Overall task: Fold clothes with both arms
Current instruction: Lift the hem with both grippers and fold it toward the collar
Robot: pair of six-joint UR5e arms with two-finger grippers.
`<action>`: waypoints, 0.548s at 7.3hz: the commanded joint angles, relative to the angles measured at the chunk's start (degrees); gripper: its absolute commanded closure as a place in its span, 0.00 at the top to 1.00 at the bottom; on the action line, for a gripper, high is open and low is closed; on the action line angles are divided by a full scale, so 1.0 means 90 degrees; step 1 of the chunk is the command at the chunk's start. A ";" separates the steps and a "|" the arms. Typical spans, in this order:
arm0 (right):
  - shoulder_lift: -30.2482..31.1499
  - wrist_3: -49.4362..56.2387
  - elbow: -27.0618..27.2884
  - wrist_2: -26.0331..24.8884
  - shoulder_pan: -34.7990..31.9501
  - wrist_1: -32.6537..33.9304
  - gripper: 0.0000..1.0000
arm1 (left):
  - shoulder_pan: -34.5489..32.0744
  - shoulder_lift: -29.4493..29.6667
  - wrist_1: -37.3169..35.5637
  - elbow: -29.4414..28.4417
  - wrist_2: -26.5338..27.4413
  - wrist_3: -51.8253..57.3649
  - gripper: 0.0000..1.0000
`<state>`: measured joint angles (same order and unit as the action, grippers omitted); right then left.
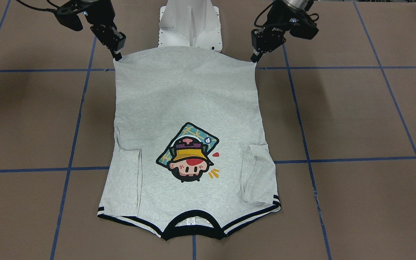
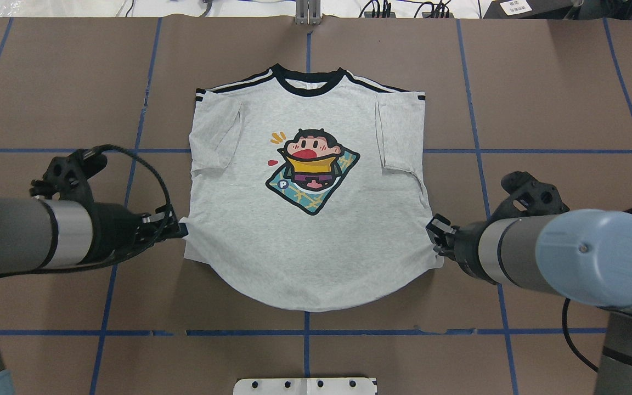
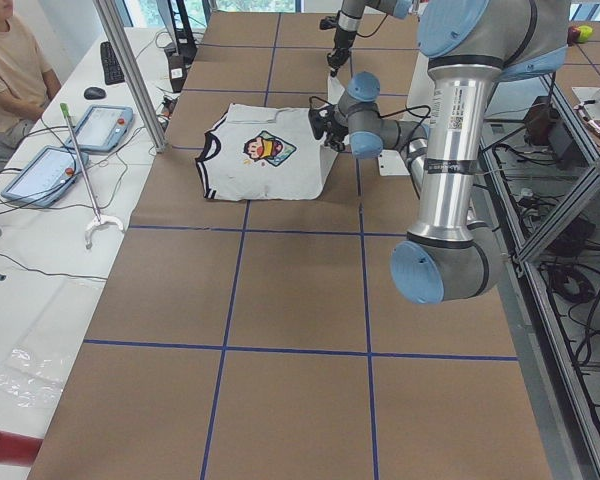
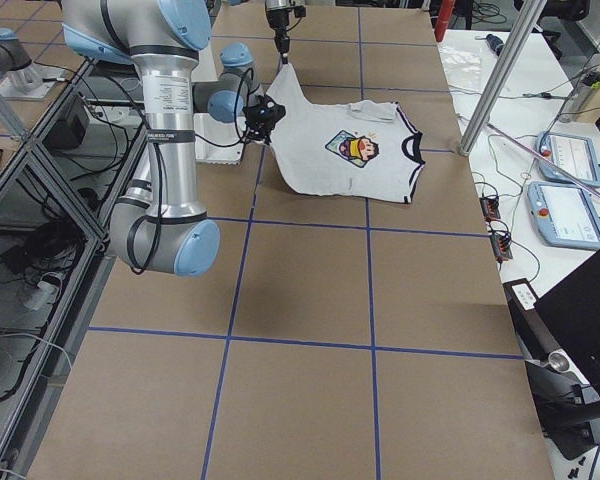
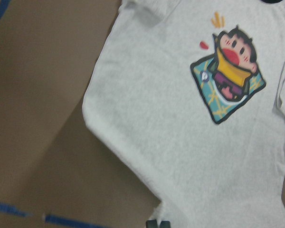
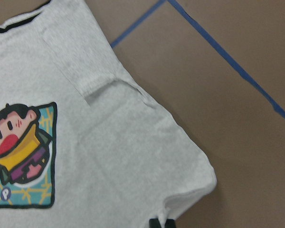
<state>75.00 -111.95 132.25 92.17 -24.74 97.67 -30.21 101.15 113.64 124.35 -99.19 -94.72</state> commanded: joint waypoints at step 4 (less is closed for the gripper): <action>-0.1700 0.1794 -0.2464 0.0023 -0.1810 0.0164 0.00 | -0.1252 0.1395 0.0107 -0.2015 -0.0004 0.1217 0.00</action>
<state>62.71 -97.41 115.05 92.30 -38.31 99.85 -40.16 110.46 114.15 110.87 -99.26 -84.53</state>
